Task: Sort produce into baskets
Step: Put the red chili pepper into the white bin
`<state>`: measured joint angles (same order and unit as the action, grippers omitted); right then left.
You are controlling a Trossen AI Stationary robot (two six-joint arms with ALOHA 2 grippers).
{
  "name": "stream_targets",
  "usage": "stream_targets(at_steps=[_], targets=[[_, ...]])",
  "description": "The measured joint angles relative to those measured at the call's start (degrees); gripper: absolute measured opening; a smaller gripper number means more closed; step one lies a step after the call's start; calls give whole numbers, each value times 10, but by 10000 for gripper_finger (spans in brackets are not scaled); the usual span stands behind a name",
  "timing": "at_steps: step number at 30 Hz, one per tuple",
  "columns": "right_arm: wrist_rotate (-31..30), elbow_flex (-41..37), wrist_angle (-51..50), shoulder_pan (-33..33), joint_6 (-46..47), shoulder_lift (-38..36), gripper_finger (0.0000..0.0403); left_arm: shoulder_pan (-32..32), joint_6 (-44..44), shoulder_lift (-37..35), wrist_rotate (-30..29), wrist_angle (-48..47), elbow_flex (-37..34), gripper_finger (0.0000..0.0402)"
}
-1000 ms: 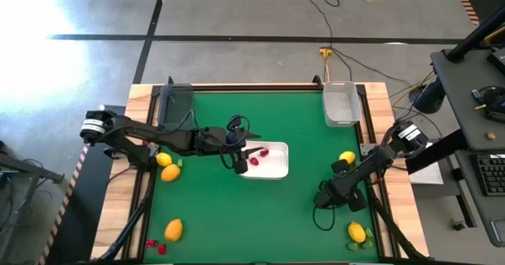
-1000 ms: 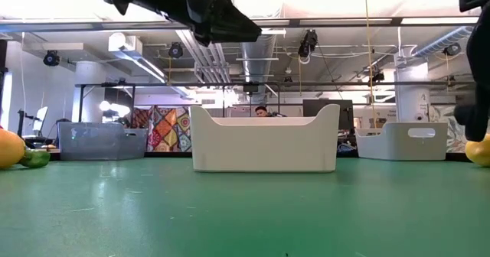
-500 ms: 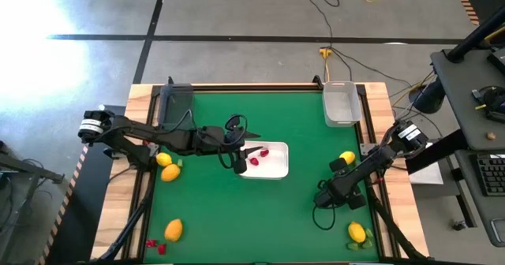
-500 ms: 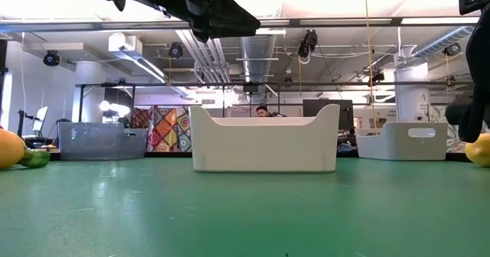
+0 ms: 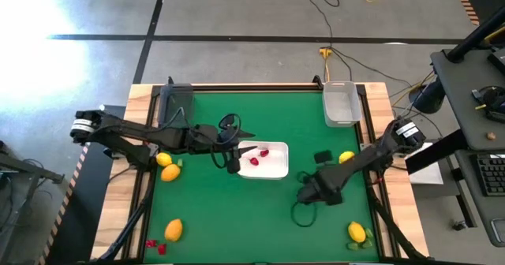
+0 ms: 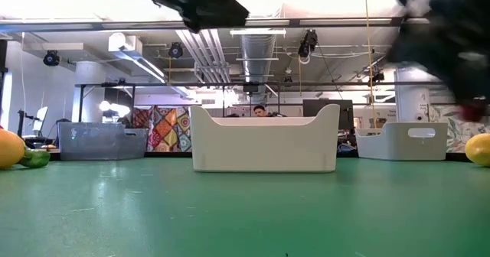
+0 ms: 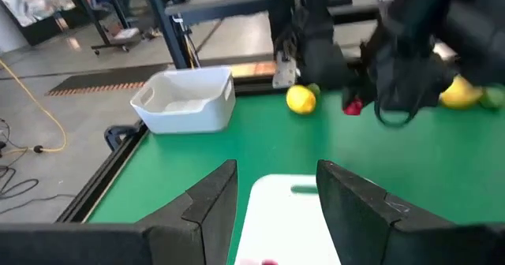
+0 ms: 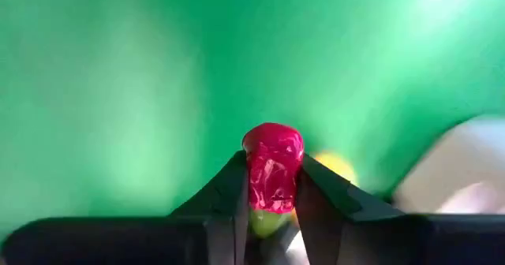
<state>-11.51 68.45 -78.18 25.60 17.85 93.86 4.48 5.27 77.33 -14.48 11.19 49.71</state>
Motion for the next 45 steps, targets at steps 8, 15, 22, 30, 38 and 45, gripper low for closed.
stream_targets(at_steps=[8,15,22,30,38,45], targets=[[-111,144,164,-76,-103,0,77,26,14,-87,0,-38,-30,158],[-49,127,313,-150,-164,0,75,38,7,-177,-52,-82,-74,158],[13,65,417,-196,-171,1,78,40,-17,-235,-50,-98,-120,158],[52,0,510,-214,-169,1,79,40,0,-238,-49,-93,-126,158],[55,33,512,-217,-170,72,79,40,6,-198,-50,-97,-105,158],[49,112,411,-223,-148,129,79,40,18,-183,-51,-116,-96,158]])
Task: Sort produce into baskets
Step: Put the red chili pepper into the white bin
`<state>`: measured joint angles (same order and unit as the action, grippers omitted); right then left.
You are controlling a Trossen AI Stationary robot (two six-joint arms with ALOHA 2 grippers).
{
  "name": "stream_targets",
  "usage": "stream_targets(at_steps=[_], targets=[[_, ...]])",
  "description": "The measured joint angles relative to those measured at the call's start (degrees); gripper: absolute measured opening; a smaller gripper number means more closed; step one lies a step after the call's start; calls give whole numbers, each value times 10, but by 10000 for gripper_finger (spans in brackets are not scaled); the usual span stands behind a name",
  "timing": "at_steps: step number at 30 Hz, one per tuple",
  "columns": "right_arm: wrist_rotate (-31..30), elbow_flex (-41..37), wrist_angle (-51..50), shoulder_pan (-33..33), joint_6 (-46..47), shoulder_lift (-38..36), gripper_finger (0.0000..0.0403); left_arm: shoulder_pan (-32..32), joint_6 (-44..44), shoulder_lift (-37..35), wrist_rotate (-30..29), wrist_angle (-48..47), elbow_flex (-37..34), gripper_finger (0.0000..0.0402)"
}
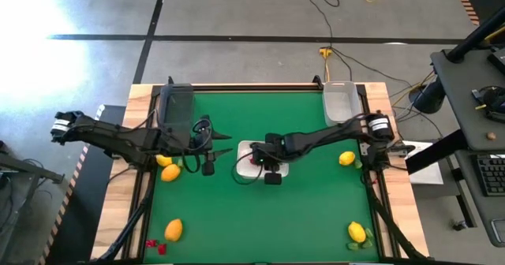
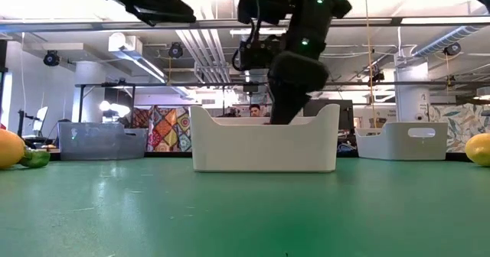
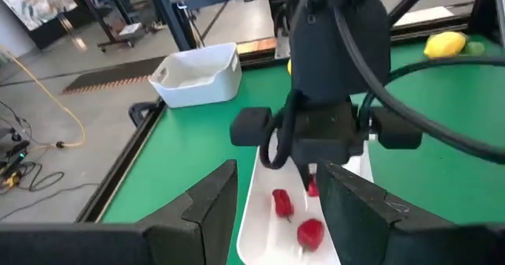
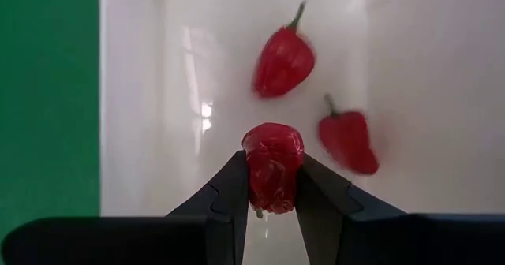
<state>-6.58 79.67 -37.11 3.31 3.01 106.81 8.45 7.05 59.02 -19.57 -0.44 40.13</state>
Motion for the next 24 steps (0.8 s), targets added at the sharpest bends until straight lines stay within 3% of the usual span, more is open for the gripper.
stream_targets(at_steps=[10,24], targets=[[-23,-1,-9,0,-11,12,89,0,-2,-5,0,-2,3,158],[-44,26,-46,0,-11,7,209,9,-22,-5,7,-12,3,158]])
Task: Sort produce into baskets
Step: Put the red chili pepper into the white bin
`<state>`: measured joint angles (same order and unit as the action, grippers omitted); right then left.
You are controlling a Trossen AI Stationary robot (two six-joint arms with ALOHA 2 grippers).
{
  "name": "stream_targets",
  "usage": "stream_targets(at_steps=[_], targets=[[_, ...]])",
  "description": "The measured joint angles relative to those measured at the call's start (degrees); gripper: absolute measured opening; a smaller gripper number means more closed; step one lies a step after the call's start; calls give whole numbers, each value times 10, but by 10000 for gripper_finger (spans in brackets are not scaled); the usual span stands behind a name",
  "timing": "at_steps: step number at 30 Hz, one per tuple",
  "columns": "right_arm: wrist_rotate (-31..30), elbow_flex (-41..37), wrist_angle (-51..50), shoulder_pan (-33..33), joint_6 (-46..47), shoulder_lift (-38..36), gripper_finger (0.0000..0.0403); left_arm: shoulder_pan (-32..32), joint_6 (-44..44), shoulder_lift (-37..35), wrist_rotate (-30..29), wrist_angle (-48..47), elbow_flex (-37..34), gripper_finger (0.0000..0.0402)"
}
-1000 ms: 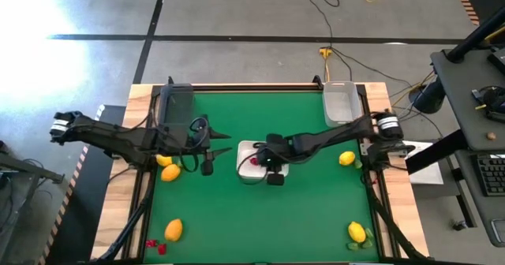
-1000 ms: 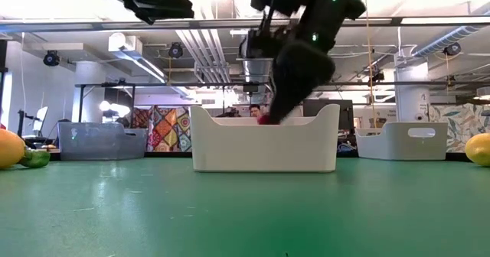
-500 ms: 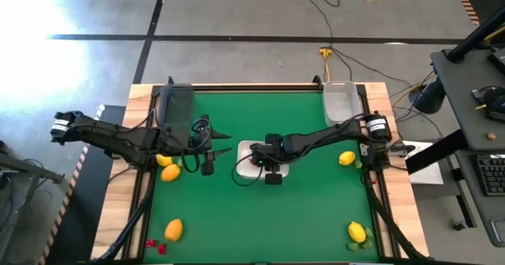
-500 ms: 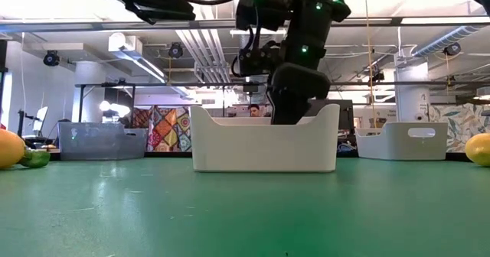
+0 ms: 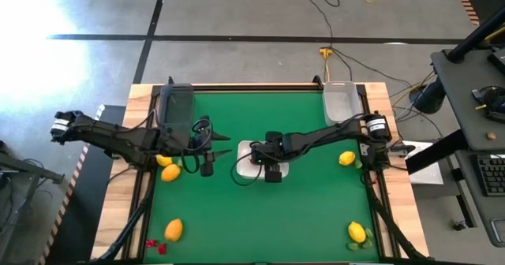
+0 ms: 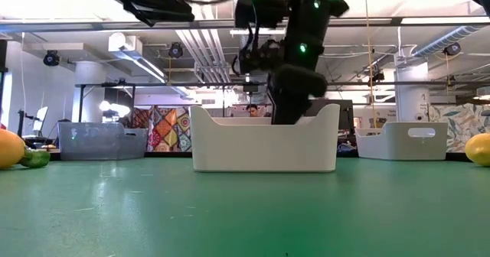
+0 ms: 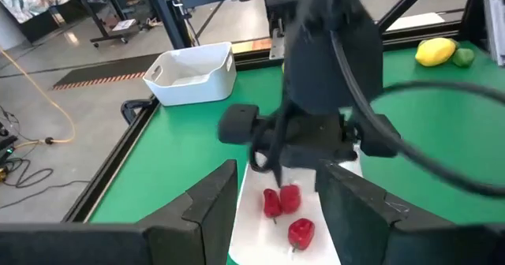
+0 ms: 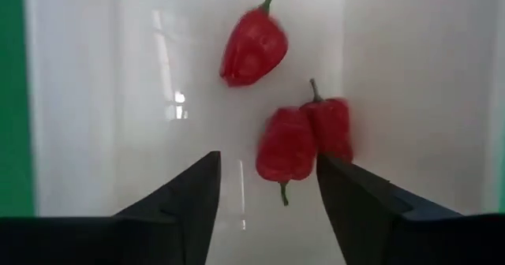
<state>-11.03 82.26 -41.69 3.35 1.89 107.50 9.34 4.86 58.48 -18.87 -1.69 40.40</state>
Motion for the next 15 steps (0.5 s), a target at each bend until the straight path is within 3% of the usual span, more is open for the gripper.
stream_targets(at_steps=[4,7,11,15], targets=[[-58,55,-52,15,-5,-28,220,20,-32,-8,26,-36,0,158],[-114,86,-74,37,-16,-59,221,45,-94,-19,96,-84,5,158],[-173,96,-71,67,-15,-110,221,96,-232,-22,212,-140,27,158],[-191,96,-73,91,18,-148,221,165,-385,-11,244,-183,38,158]])
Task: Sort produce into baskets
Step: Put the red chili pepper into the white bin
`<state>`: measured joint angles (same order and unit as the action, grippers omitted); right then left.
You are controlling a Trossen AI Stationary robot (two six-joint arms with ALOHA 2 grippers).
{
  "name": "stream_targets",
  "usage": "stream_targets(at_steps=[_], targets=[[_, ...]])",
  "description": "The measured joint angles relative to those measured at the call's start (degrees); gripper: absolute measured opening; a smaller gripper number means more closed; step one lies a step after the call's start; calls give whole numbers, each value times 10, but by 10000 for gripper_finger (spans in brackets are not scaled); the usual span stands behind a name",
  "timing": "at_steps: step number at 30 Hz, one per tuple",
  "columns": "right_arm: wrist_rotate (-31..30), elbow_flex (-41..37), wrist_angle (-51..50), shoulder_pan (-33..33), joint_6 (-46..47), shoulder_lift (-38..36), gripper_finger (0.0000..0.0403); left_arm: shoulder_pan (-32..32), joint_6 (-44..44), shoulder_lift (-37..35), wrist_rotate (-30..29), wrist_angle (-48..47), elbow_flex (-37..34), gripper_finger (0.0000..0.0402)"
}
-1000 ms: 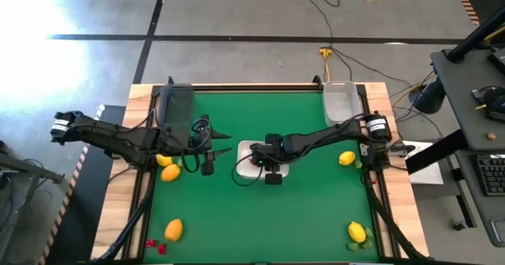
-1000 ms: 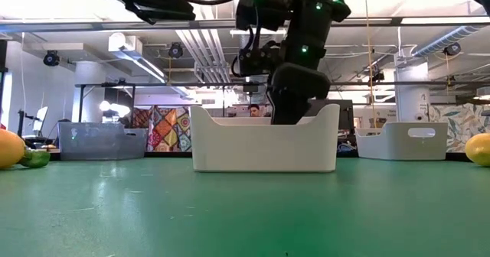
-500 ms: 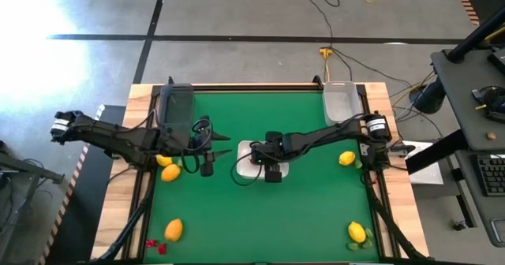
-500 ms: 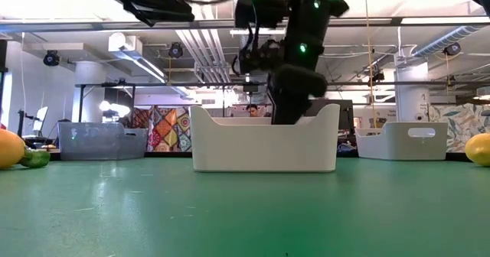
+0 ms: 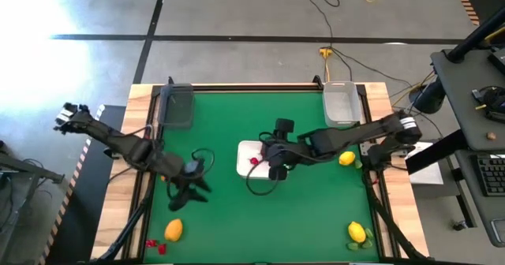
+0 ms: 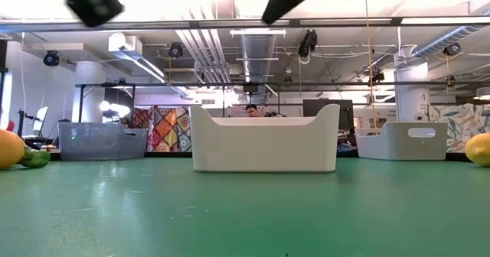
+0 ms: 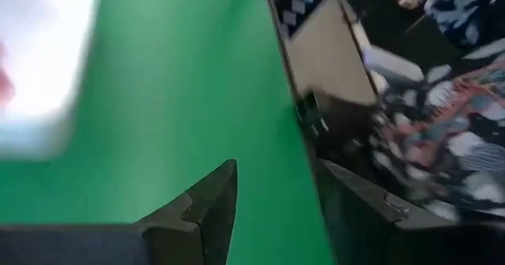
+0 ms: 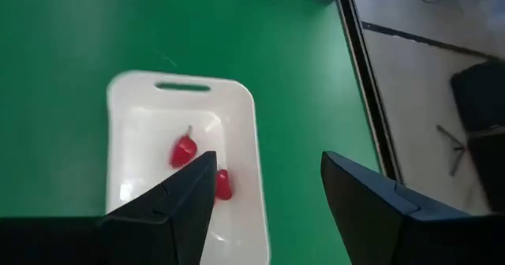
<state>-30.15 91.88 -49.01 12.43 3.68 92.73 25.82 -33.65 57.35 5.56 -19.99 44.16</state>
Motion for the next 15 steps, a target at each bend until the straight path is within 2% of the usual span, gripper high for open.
stream_targets(at_steps=[4,10,15], targets=[[0,0,0,17,15,-20,221,64,-149,9,1,-44,9,158],[0,-1,-1,32,17,-20,221,77,-206,28,-1,-117,55,158],[0,-1,3,43,32,-9,221,110,-363,56,13,-121,72,158]])
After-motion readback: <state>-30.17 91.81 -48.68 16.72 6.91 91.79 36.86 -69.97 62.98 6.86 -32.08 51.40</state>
